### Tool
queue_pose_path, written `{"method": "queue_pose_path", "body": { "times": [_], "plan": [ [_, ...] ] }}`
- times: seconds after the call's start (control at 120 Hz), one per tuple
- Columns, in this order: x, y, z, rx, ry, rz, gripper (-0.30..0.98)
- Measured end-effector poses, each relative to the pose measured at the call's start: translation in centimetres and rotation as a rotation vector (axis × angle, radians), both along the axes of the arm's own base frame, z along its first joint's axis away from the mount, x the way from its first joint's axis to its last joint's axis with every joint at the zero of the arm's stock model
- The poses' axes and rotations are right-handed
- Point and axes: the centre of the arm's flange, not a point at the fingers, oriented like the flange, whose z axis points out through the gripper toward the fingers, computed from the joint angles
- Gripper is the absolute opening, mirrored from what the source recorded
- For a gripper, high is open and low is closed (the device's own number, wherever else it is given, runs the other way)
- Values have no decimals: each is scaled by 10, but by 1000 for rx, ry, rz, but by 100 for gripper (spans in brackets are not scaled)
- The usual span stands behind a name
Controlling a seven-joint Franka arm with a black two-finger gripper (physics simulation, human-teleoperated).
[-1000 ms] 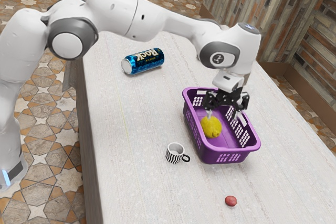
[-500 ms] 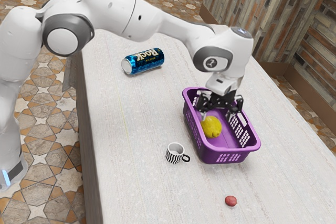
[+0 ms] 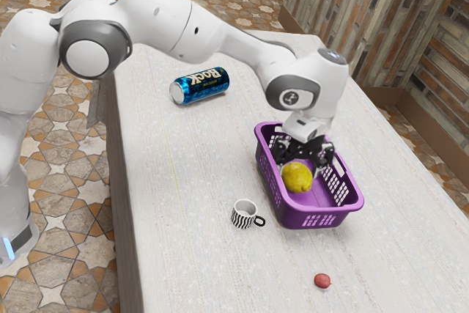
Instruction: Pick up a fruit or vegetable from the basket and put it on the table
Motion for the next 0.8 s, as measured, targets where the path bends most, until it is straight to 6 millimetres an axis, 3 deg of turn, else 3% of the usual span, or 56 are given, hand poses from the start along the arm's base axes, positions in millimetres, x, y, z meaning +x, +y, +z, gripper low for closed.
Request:
{"method": "queue_pose_path", "body": {
  "times": [0.267, 0.458, 0.617, 0.8],
  "plan": [
    [2, -4, -9, 1, -2, -14, 68],
    [3, -5, -14, -6, 1, -13, 48],
    [5, -5, -22, -14, 9, -7, 42],
    [6, -5, -16, -26, -5, 2, 38]
  ]
}}
